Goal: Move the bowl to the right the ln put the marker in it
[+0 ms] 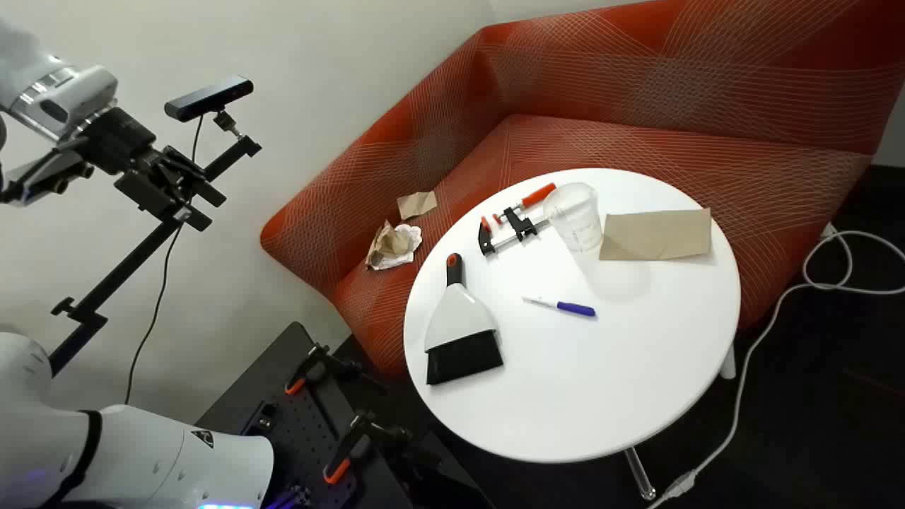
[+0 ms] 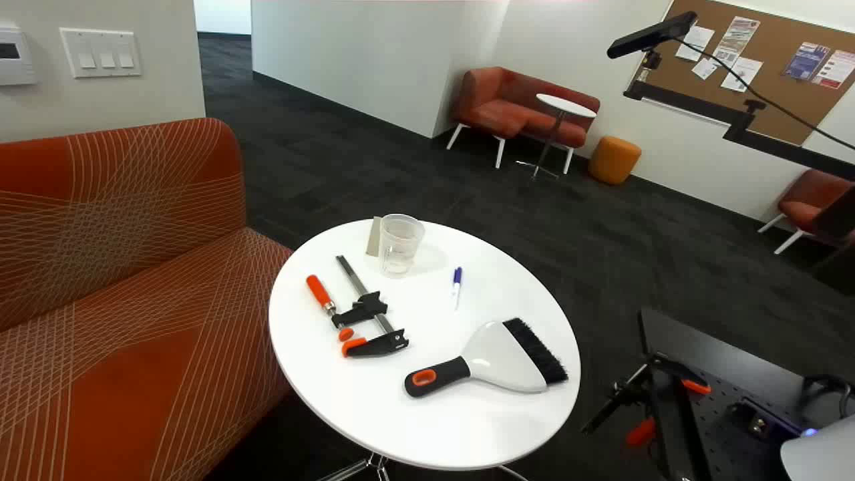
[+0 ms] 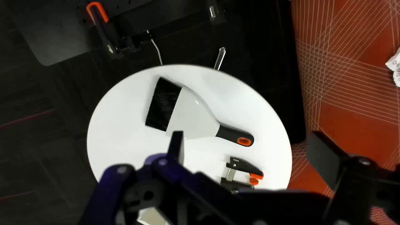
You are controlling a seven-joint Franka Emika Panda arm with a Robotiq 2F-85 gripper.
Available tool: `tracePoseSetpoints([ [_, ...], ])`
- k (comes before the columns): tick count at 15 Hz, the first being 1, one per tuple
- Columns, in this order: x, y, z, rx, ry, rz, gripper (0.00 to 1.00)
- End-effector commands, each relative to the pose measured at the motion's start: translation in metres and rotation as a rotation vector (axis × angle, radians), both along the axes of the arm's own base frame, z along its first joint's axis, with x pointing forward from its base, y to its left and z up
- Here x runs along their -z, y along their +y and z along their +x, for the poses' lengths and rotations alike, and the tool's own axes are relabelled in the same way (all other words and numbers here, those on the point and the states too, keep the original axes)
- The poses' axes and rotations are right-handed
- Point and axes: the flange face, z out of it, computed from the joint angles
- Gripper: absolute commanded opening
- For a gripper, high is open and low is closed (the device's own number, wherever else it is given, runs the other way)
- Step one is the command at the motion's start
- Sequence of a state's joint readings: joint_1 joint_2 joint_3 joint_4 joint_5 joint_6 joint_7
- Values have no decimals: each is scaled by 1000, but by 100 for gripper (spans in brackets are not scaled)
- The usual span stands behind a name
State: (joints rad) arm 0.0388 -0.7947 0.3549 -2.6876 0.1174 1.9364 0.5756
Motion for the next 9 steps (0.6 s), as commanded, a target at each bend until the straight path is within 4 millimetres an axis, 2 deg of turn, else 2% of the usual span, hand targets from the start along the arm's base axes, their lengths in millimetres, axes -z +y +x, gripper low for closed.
tracePoseSetpoints([
  [1,0,0,0,0,1,0,100],
  [9,-1,-2,3,2,-1,6,100],
])
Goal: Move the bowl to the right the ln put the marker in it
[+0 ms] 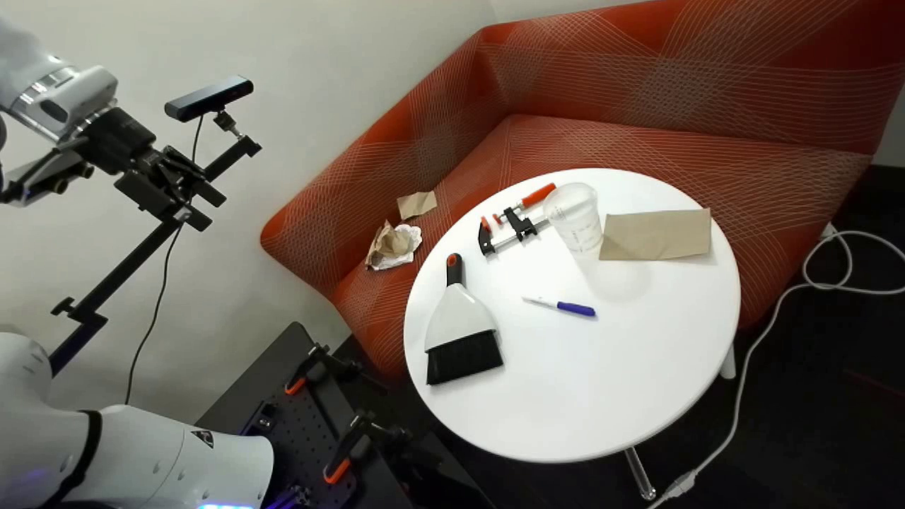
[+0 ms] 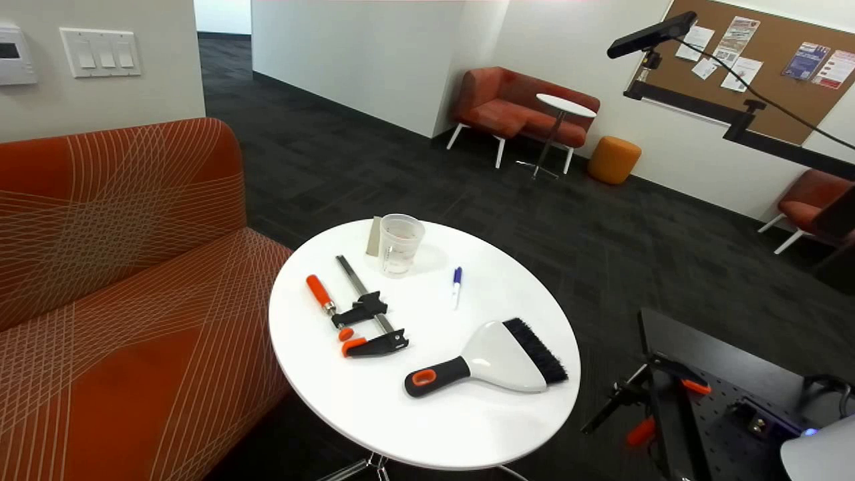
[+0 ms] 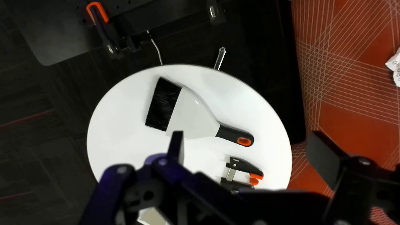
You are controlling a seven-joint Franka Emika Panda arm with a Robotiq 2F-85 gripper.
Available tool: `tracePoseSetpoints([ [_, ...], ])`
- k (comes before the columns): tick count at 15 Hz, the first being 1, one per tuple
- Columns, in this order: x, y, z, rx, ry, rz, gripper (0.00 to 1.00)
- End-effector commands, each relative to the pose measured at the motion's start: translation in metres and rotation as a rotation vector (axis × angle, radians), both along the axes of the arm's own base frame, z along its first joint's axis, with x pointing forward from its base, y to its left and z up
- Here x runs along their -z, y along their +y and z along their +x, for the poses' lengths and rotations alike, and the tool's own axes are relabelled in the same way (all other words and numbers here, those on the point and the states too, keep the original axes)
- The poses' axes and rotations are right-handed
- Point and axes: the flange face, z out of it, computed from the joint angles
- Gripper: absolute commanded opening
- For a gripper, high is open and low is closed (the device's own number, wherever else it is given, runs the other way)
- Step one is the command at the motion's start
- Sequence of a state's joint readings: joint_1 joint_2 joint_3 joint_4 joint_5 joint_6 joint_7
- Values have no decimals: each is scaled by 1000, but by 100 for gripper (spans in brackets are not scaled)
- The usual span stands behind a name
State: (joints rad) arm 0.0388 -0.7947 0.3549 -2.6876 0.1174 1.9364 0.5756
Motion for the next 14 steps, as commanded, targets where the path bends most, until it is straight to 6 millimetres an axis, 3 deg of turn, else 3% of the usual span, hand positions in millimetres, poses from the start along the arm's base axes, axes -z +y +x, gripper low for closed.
tracePoseSetpoints([
  [1,-3,-6,8,13,-10,8,100],
  [9,-9,-74,75,148,-111,49,100],
  [14,6,-116,133,208,-146,46,100],
])
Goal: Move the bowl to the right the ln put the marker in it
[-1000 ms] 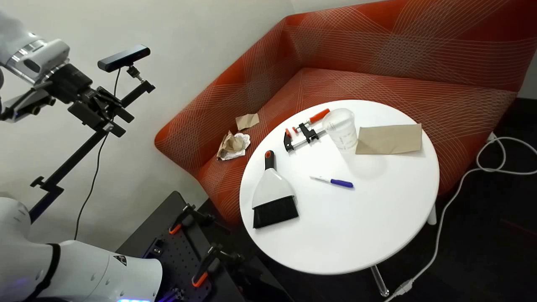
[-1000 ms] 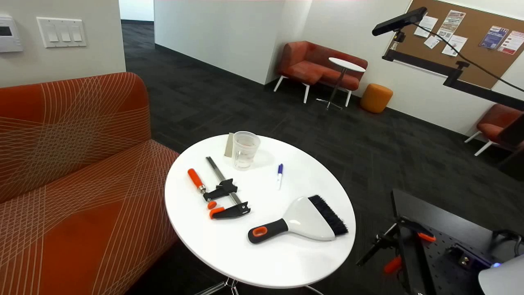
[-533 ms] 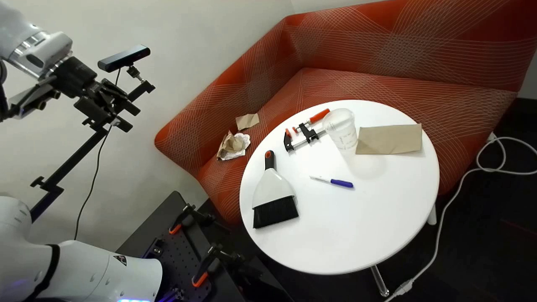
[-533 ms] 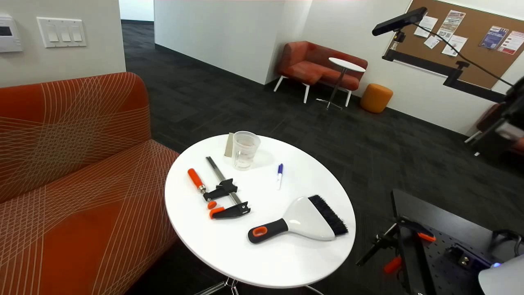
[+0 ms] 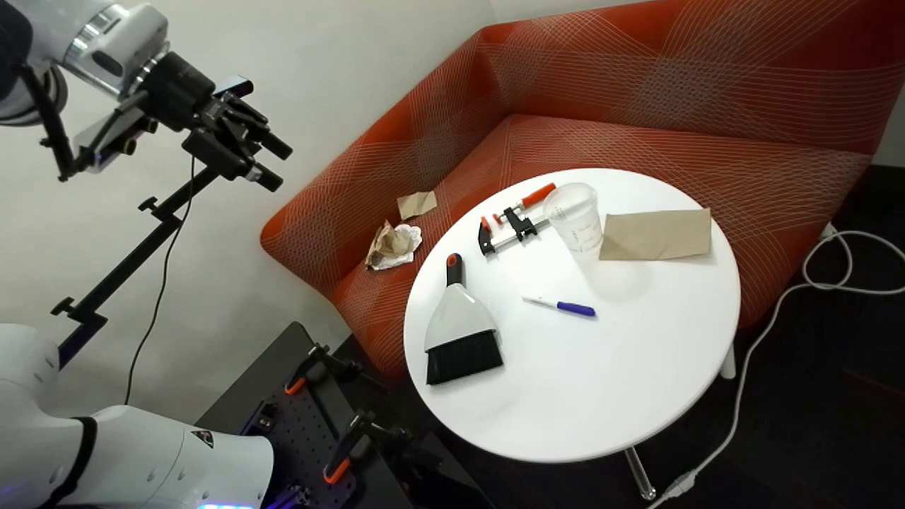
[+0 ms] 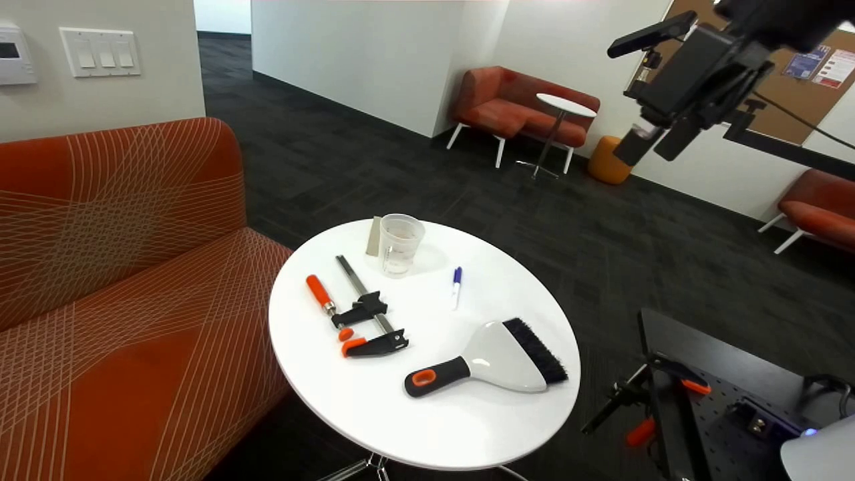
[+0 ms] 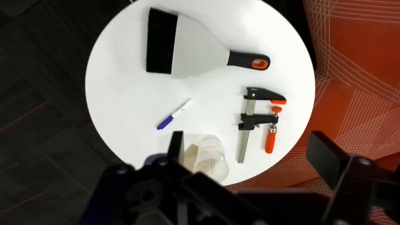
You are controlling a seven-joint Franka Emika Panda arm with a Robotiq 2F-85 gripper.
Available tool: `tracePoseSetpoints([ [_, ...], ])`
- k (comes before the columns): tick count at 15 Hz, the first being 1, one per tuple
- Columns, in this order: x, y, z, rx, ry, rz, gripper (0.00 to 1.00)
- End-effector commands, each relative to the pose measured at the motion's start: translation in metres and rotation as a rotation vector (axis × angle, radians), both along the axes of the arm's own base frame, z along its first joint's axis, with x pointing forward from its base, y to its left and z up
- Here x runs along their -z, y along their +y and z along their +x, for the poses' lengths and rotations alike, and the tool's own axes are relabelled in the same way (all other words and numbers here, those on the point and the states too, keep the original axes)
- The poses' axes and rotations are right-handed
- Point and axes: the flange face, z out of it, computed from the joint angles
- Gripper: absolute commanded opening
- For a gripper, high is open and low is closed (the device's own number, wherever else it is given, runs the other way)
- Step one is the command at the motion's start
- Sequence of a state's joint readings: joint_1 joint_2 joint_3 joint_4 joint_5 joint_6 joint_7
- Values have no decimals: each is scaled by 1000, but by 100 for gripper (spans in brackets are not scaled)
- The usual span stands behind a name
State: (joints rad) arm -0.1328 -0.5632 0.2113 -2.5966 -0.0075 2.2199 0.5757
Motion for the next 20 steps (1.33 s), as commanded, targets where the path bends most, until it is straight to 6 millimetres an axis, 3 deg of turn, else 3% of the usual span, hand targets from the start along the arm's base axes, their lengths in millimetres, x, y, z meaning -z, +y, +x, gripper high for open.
tracePoseSetpoints([
  [1,11,-24,50,28,5,5,100],
  [7,29,-60,104,60,51,1,100],
  [8,31,-63,108,69,62,5,100],
  [9,30,-57,91,53,45,11,100],
  [15,36,-63,105,62,56,18,100],
  [20,41,-97,141,111,0,4,100],
])
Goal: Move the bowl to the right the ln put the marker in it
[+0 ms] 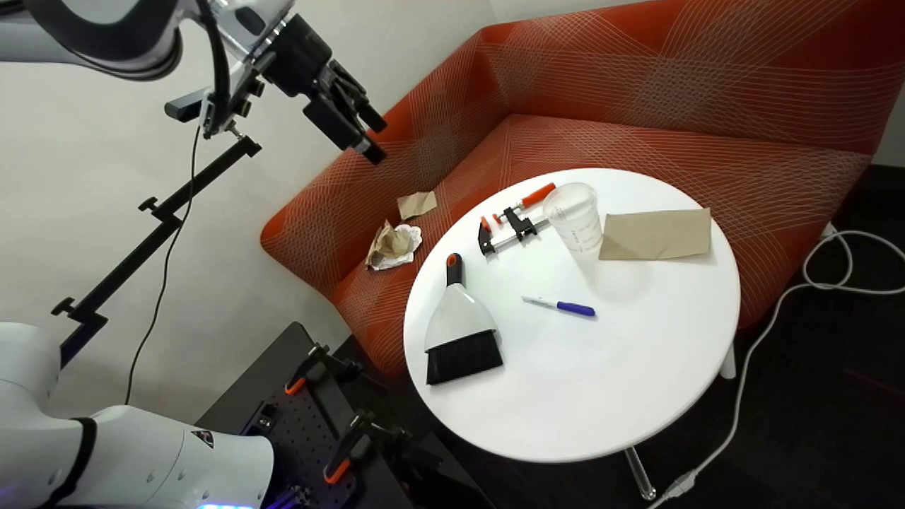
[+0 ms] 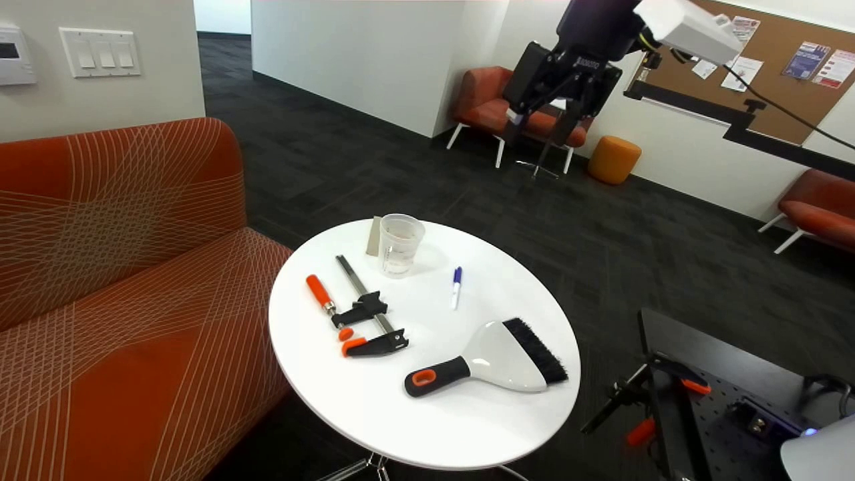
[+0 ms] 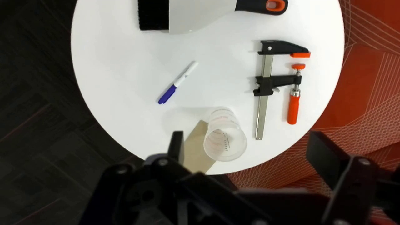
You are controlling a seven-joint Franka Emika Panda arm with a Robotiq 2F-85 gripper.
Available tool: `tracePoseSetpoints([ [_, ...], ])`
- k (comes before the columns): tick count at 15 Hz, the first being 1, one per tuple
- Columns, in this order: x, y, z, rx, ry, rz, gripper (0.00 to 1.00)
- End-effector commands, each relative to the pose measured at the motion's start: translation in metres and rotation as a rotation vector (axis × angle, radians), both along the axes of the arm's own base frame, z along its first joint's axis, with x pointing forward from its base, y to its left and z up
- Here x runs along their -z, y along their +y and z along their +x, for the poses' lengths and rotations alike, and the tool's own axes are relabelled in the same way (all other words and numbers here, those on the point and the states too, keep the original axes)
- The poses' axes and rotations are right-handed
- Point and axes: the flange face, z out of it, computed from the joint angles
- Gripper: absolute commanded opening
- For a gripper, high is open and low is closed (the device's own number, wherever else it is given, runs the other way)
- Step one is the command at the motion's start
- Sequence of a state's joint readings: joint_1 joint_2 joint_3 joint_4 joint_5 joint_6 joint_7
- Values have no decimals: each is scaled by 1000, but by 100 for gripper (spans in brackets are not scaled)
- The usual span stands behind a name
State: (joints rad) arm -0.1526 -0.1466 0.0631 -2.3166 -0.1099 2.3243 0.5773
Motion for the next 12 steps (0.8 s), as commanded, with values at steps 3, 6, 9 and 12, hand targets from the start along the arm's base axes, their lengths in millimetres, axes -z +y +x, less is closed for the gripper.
tracePoseSetpoints([
  [3,24,-49,58,64,-24,-19,100],
  [6,57,-71,86,92,1,-1,100],
  [9,91,-83,109,106,37,19,100],
  [12,122,-91,127,122,55,56,100],
])
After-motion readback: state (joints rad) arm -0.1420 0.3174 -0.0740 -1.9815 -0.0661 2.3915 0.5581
